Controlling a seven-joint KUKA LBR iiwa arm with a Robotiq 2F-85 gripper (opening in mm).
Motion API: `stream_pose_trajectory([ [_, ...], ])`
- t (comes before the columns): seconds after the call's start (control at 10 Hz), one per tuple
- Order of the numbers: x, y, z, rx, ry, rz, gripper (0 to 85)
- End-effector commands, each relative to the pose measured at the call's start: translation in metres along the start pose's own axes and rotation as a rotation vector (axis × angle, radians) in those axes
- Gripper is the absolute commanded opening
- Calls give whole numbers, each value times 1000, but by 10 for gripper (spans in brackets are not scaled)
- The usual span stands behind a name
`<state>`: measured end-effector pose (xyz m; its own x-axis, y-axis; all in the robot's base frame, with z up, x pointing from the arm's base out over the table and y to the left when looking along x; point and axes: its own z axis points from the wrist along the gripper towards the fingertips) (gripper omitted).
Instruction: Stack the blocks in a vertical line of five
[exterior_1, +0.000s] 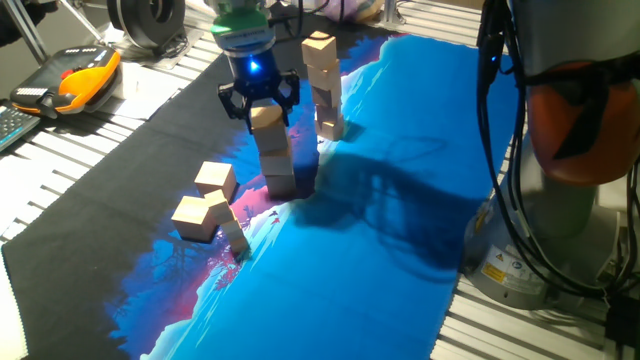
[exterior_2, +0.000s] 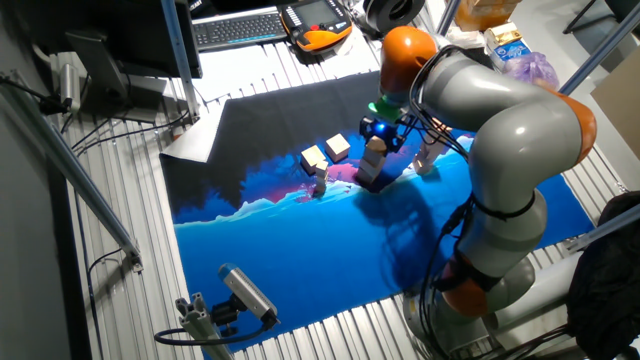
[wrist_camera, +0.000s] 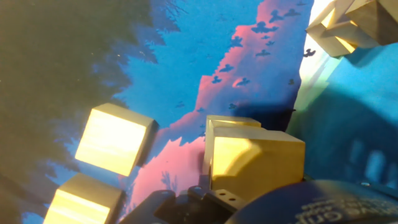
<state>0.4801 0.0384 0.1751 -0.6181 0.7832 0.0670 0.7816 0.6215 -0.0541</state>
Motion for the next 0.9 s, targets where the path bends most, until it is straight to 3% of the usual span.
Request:
stream_pose_trajectory([
  [0.0, 0, 0, 0, -1, 1, 0, 0],
  [0.4, 0, 0, 1, -12, 13, 11, 0],
  [0.8, -3, 0, 3, -33, 5, 32, 0],
])
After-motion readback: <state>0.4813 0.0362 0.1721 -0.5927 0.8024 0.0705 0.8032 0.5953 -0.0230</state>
